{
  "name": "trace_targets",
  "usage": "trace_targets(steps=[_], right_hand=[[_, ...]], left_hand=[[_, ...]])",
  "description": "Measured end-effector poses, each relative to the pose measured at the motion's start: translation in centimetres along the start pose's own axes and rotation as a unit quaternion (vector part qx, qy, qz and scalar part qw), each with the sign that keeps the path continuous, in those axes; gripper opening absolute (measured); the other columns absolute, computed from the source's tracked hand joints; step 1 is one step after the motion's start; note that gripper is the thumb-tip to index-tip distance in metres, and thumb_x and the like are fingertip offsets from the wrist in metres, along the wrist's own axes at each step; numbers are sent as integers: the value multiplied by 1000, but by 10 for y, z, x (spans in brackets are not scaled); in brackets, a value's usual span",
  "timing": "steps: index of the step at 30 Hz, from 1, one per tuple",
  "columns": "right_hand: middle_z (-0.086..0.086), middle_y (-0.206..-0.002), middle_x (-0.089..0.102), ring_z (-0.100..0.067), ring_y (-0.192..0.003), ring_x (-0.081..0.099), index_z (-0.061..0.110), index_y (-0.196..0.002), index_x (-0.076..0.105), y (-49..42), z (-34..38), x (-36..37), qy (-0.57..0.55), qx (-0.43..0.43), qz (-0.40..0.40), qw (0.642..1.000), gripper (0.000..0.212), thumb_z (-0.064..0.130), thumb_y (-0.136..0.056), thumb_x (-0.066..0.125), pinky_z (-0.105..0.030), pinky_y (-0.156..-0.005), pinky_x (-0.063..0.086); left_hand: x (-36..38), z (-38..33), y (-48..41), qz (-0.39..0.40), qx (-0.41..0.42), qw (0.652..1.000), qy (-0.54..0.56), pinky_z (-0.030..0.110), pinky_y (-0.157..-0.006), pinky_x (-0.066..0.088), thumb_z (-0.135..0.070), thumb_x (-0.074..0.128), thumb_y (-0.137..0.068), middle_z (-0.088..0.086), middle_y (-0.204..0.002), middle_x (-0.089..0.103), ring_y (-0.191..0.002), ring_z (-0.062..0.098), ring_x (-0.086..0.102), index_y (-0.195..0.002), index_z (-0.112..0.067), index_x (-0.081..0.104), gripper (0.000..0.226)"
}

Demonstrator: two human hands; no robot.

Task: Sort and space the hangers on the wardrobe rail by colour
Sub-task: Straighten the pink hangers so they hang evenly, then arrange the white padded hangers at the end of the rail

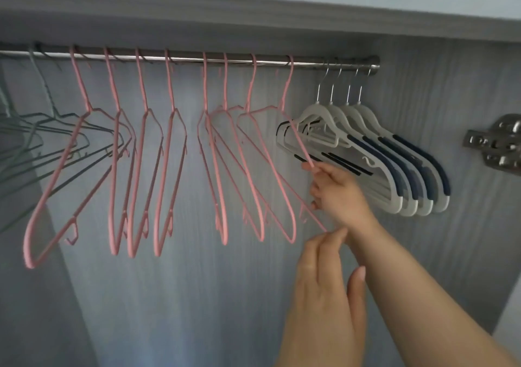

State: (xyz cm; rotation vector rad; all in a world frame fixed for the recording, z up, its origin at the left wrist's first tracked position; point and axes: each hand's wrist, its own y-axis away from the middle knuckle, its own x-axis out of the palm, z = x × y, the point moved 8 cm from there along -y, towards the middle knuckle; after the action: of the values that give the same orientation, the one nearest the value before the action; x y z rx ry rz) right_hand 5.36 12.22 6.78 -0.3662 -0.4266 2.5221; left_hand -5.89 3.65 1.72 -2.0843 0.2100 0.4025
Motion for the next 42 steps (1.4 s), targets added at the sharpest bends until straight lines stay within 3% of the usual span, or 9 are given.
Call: trace_targets(steps=[3, 7, 12, 19, 22, 25, 29, 34, 42], right_hand=[[9, -44, 46, -5, -45, 39, 13, -80, 67, 17, 22, -19, -2, -32, -37, 999, 32, 7, -94, 38, -22, -51, 36], [-9, -73, 43, -19, -66, 37, -15, -102, 54, 15, 45, -32, 49, -64, -72, 994, 26, 4, -92, 38, -26, -59, 33], [-9, -74, 44, -20, -64, 38, -12, -103, 56, 12, 43, -33, 71, -50, -62, 994, 28, 6, -92, 39, -26, -61, 34], [-10, -69, 48, -19, -59, 42, -4, -101, 59, 13, 38, -18, 133, -64, -29, 989, 28, 12, -95, 37, -26, -61, 36], [-13, -96, 59, -30, -86, 57, 8, -111, 55, 22, 54, -24, 335, -114, -22, 935, 29, 27, -95, 41, -30, -69, 39], [-19, -121, 53, -36, -113, 51, 13, -123, 57, 37, 93, -59, 428, -206, -119, 872, 35, 21, -89, 53, -34, -90, 42], [-15, -113, 64, -33, -103, 58, 11, -111, 62, 17, 80, -81, 456, -96, -52, 883, 28, 13, -83, 58, -35, -86, 49], [-13, -105, 69, -27, -99, 64, 14, -111, 65, 5, 52, -80, 354, -41, 27, 934, 30, 7, -82, 60, -38, -89, 52], [-10, -88, 66, -13, -73, 62, 9, -128, 50, 13, 28, -63, 76, 28, 63, 995, 37, 4, -92, 49, -11, -61, 53]], left_hand=[[18, 9, -3, 67, -70, 994, -52, 15, -88, 39, -48, 5, -93, 0, -127, 55, -104, 7, 57, -131, -20, 35, 56], [23, -4, -23, 53, -49, 995, -73, 7, -102, 0, -45, 2, -92, 5, -145, 35, -131, 10, 31, -140, -11, 21, 62], [31, -5, -36, 42, -41, 998, 27, 14, -103, 20, -17, 36, -95, 0, -148, 27, -132, 9, 27, -142, -17, 14, 52], [39, 1, -25, 55, -46, 997, 28, 3, -102, 5, -16, 32, -94, -4, -153, 12, -137, 3, 14, -144, -21, 6, 56], [37, 0, -17, 25, -28, 999, -3, 2, -104, 5, -20, 30, -95, 1, -153, 15, -136, 5, 18, -144, -22, 6, 54], [29, -8, 2, -34, -23, 999, -16, 5, -100, 21, -36, 26, -93, 0, -142, 32, -122, 6, 40, -139, -22, 22, 48], [37, -33, 14, -58, 42, 997, -2, 4, -94, 30, -34, 36, -90, -15, -125, 39, -108, -2, 47, -129, -32, 35, 39], [54, -19, -11, -17, -26, 999, 45, 2, -103, 5, -58, 15, -86, -5, -144, 28, -128, 2, 24, -137, -24, 24, 62], [58, 3, -29, 4, -98, 989, 112, 22, -102, 35, -49, 34, -83, -9, -134, 38, -119, 5, 43, -136, -24, 33, 59]])
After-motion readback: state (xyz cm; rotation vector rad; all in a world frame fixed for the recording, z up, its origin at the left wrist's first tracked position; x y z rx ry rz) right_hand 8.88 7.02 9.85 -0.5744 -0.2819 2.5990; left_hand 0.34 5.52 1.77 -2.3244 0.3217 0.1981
